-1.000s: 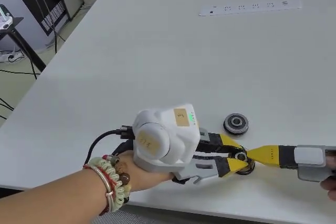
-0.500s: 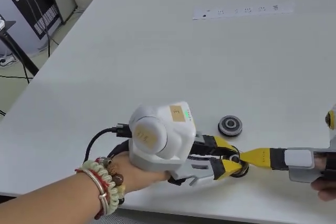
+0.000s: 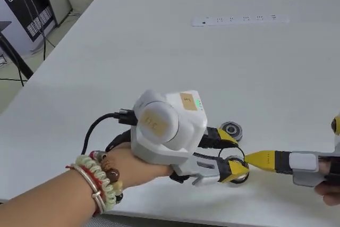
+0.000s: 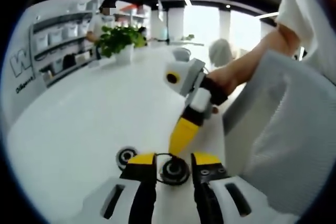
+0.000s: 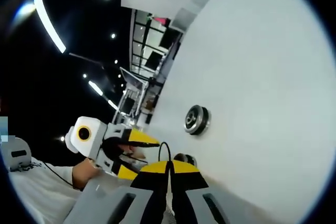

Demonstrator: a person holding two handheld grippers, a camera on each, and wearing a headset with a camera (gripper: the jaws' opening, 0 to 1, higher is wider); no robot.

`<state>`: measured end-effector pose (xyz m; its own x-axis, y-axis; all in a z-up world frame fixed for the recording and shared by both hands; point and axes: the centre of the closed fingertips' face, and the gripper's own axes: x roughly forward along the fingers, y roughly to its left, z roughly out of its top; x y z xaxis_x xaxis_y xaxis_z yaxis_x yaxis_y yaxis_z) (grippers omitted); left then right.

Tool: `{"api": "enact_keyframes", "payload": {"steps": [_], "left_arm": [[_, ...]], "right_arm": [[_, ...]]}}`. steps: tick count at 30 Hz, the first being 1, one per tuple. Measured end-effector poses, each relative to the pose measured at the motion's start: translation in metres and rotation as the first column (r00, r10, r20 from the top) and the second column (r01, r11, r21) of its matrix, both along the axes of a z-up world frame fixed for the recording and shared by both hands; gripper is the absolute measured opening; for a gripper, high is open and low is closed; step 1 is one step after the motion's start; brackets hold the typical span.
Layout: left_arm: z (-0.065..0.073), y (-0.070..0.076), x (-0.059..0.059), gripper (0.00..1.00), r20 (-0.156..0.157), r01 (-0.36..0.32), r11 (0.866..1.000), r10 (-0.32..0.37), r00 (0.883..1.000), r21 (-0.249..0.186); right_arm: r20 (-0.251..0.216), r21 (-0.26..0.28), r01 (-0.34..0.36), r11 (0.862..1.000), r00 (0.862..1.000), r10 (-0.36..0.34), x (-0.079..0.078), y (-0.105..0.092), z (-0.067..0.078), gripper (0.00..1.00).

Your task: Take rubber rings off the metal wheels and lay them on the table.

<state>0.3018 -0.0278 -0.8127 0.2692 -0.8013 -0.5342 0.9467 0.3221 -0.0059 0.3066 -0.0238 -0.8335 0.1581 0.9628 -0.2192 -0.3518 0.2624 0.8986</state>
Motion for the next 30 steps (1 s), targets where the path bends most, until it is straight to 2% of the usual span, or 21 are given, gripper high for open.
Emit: {"api": "enact_keyframes", "payload": {"steps": [2,5,8,10,13,17,22,25,27,30], "left_arm": [[0.008,0.000,0.000,0.30,0.010,0.006,1.000,-0.006,1.000,-0.015],[0.019,0.003,0.002,0.34,0.021,0.008,1.000,-0.008,1.000,-0.029],[0.033,0.006,0.005,0.40,0.008,-0.001,0.998,0.002,1.000,-0.059],[0.040,0.008,0.005,0.41,0.007,0.001,0.998,0.000,1.000,-0.062],[0.057,0.013,0.006,0.42,0.066,0.014,0.997,-0.009,0.998,-0.075],[0.071,0.021,0.002,0.44,0.084,0.026,0.995,-0.018,0.996,-0.091],[0.076,0.041,-0.005,0.47,0.121,0.039,0.999,-0.035,0.992,-0.036],[0.081,0.057,-0.006,0.54,0.179,0.021,1.000,-0.018,0.984,-0.013],[0.084,0.064,-0.009,0.54,0.182,0.014,1.000,-0.011,0.983,-0.015],[0.090,0.076,-0.014,0.56,0.187,-0.004,0.999,0.012,0.982,-0.044]], "right_arm": [[-0.013,0.017,0.017,1.000,1.000,-0.017,0.001,-0.002,0.005,0.00],[0.001,0.037,0.052,0.998,0.999,-0.052,0.004,-0.006,0.018,0.00],[-0.002,0.044,0.081,0.996,0.997,-0.081,0.006,-0.011,0.024,0.00],[0.001,0.054,0.104,0.993,0.995,-0.105,0.008,-0.015,0.028,0.00],[0.004,0.052,0.129,0.990,0.992,-0.129,0.008,-0.019,0.030,0.00],[0.017,0.058,0.146,0.988,0.989,-0.147,0.005,-0.023,0.038,0.00],[0.054,0.054,0.147,0.988,0.987,-0.150,0.003,-0.025,0.053,0.00],[0.084,0.034,0.124,0.992,0.988,-0.126,0.000,-0.023,0.062,0.00],[0.123,0.010,0.100,0.995,0.987,-0.101,-0.003,-0.021,0.067,0.00],[0.164,-0.034,0.066,0.997,0.985,-0.060,-0.007,-0.018,0.072,0.00]]}}
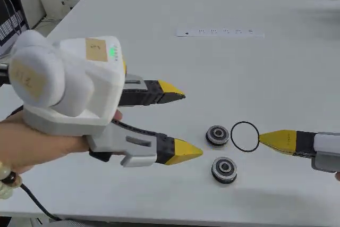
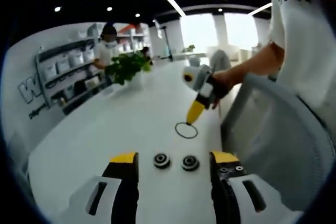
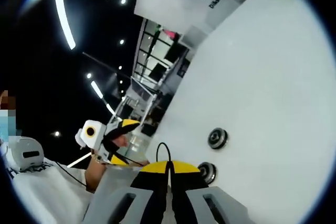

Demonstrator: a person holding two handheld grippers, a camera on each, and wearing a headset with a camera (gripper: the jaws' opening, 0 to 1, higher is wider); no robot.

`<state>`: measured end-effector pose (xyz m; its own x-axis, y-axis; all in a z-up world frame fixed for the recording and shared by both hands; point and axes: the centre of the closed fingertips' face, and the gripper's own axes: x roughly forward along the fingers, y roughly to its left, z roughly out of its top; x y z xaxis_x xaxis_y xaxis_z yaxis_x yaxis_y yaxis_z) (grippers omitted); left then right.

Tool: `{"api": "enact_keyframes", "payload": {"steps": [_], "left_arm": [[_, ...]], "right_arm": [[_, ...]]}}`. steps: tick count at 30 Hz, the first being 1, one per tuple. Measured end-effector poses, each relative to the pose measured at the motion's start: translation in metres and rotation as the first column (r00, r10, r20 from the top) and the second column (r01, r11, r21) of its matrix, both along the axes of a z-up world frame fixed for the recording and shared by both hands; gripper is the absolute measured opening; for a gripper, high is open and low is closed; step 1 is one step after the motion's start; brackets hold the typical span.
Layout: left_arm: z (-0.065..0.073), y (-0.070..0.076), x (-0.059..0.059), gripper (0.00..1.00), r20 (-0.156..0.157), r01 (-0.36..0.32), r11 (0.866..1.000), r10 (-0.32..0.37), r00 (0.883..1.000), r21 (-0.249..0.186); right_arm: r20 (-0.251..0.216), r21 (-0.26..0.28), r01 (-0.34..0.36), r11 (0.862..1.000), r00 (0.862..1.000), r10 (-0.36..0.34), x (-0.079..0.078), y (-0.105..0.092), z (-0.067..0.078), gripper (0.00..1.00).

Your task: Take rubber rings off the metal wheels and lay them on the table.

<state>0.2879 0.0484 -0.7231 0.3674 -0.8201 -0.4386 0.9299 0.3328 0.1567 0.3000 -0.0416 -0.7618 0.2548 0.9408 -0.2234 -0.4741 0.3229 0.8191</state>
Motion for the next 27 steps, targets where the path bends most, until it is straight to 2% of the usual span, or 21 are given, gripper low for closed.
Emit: {"api": "enact_keyframes", "payload": {"steps": [3,5,8,11,16,21,27], "left_arm": [[0.002,0.016,-0.002,0.60,-0.006,-0.049,0.998,0.049,0.999,-0.028],[0.001,0.027,-0.004,0.60,-0.003,-0.077,0.997,0.077,0.997,-0.029],[0.001,0.039,-0.005,0.66,0.002,-0.112,0.993,0.112,0.994,-0.043],[0.002,0.052,-0.007,0.67,-0.002,-0.144,0.987,0.144,0.990,-0.065],[0.001,0.070,-0.010,0.71,-0.007,-0.186,0.979,0.186,0.983,-0.081],[-0.006,0.085,-0.012,0.73,-0.030,-0.221,0.970,0.219,0.975,-0.105],[-0.018,0.098,-0.012,0.81,-0.059,-0.265,0.958,0.260,0.964,-0.106]], "right_arm": [[0.019,-0.019,-0.012,1.000,1.000,0.012,0.000,0.003,0.008,0.00],[0.057,-0.045,-0.022,0.999,0.998,0.025,0.001,0.003,0.015,0.00],[0.087,-0.049,-0.022,0.999,0.996,0.027,0.003,0.006,0.027,0.00],[0.114,-0.063,-0.025,0.998,0.993,0.032,0.003,0.008,0.034,0.00],[0.135,-0.093,-0.032,0.995,0.990,0.045,0.002,0.015,0.037,0.00],[0.154,-0.135,-0.056,0.989,0.985,0.077,-0.002,0.024,0.036,0.00],[0.162,-0.180,-0.073,0.981,0.981,0.103,-0.002,0.036,0.033,0.00]]}}
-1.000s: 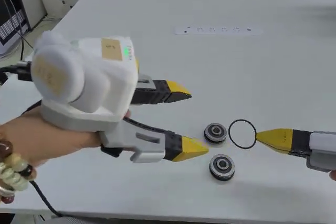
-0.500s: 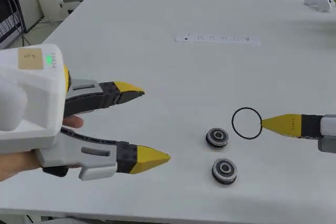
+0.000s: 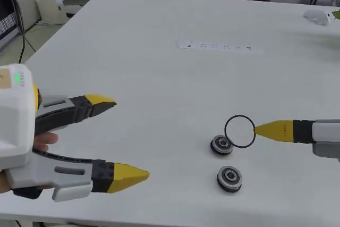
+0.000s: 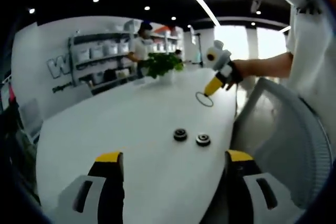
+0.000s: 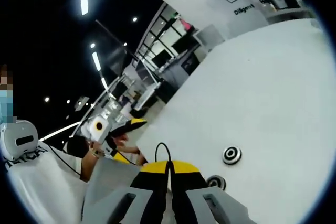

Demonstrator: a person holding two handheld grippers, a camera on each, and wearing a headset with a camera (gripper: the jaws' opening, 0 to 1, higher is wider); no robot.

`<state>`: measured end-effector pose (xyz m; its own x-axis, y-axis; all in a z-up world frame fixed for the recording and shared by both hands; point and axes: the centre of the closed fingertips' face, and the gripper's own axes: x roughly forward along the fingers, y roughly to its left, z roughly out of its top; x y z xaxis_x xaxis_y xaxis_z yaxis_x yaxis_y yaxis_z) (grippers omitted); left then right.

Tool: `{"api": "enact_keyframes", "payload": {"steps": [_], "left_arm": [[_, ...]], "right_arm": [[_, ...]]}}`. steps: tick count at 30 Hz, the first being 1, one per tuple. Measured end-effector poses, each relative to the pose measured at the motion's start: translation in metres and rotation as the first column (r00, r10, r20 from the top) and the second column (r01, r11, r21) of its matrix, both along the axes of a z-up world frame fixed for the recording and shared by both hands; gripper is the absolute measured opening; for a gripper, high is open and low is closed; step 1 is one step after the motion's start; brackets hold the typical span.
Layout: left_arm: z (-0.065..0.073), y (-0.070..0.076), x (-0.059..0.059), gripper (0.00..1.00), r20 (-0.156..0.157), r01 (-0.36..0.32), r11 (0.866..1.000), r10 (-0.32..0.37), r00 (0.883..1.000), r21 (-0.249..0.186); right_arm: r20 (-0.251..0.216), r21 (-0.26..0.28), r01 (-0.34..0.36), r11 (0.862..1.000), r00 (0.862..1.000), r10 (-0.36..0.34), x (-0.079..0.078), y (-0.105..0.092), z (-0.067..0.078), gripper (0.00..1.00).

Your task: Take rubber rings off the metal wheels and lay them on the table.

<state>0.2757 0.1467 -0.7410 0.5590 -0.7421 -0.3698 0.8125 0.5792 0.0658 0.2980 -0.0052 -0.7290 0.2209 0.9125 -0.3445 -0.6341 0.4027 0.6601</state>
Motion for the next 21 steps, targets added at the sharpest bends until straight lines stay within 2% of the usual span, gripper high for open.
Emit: {"api": "enact_keyframes", "payload": {"steps": [3,6,9,15,21], "left_arm": [[-0.004,0.003,0.001,0.84,-0.006,-0.010,1.000,0.010,1.000,-0.012],[-0.007,0.005,0.002,0.85,-0.011,-0.011,1.000,0.010,1.000,-0.027],[-0.012,0.004,0.007,0.86,-0.029,-0.026,0.998,0.025,0.999,-0.056],[-0.021,-0.003,0.009,0.86,-0.047,-0.016,0.996,0.012,0.999,-0.085],[-0.039,-0.007,0.011,0.86,-0.103,-0.028,0.995,0.018,0.994,-0.096]], "right_arm": [[0.018,-0.026,0.004,1.000,1.000,-0.003,0.003,0.005,-0.003,0.00],[0.010,-0.040,-0.002,0.999,1.000,0.003,0.005,0.013,-0.005,0.00],[0.015,-0.059,-0.011,0.998,1.000,0.011,0.006,0.017,-0.008,0.00],[0.006,-0.078,0.022,0.997,1.000,-0.022,0.015,0.022,-0.013,0.00],[-0.011,-0.086,0.026,0.996,1.000,-0.027,0.019,0.033,-0.021,0.00]]}}
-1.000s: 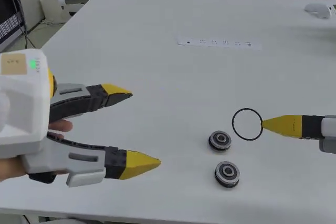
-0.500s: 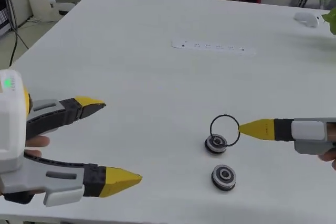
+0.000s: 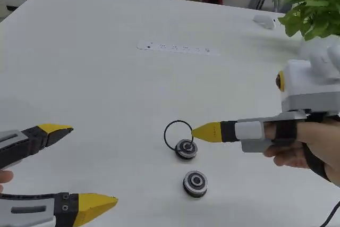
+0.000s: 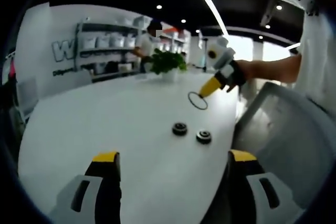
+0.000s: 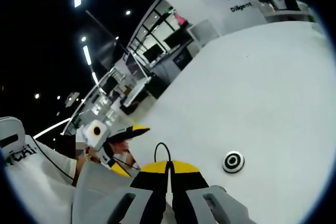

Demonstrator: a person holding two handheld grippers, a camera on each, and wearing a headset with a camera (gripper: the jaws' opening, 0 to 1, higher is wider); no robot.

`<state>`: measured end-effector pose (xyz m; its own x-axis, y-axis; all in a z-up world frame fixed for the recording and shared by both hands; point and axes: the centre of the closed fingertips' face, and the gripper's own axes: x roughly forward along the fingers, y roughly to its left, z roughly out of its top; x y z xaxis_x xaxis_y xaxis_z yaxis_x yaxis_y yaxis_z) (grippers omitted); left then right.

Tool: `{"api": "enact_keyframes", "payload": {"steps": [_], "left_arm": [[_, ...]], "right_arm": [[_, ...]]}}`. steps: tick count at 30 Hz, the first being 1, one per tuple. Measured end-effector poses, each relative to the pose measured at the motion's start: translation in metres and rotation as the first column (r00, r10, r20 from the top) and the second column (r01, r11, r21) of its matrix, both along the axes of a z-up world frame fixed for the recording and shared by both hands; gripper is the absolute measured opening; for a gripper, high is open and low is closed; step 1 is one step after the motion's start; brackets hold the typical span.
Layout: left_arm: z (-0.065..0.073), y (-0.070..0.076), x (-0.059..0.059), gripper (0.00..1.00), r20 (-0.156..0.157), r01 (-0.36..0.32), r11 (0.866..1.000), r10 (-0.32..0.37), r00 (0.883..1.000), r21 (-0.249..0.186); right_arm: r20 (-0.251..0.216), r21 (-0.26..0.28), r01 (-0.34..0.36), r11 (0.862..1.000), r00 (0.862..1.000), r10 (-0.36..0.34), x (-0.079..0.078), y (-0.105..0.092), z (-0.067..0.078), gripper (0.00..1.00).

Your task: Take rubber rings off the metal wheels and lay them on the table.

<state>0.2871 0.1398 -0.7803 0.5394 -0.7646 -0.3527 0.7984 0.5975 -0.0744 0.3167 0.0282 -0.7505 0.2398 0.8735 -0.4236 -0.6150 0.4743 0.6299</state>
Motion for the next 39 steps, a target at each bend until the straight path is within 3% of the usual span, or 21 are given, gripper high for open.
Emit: {"api": "enact_keyframes", "payload": {"steps": [8,13,27,31,39], "left_arm": [[-0.011,-0.004,0.001,0.86,-0.029,0.005,1.000,-0.005,1.000,0.000],[-0.021,-0.002,0.002,0.86,-0.031,0.020,0.999,-0.019,0.999,0.050],[-0.026,-0.003,0.000,0.85,-0.057,0.029,0.999,-0.027,0.998,0.026],[-0.028,-0.001,-0.001,0.84,-0.060,0.030,0.999,-0.028,0.998,0.027],[-0.031,0.005,0.000,0.84,-0.069,0.015,0.999,-0.013,0.998,0.032]], "right_arm": [[-0.047,-0.053,-0.052,0.997,0.998,0.049,-0.003,0.017,-0.022,0.00],[-0.081,-0.079,-0.081,0.994,0.994,0.074,-0.005,0.029,-0.037,0.00],[-0.135,-0.189,-0.113,0.975,0.987,0.088,-0.009,0.039,-0.084,0.00],[-0.163,-0.170,-0.098,0.981,0.984,0.071,-0.006,0.042,-0.090,0.00],[-0.146,-0.208,-0.093,0.974,0.987,0.063,-0.003,0.042,-0.101,0.00]]}}
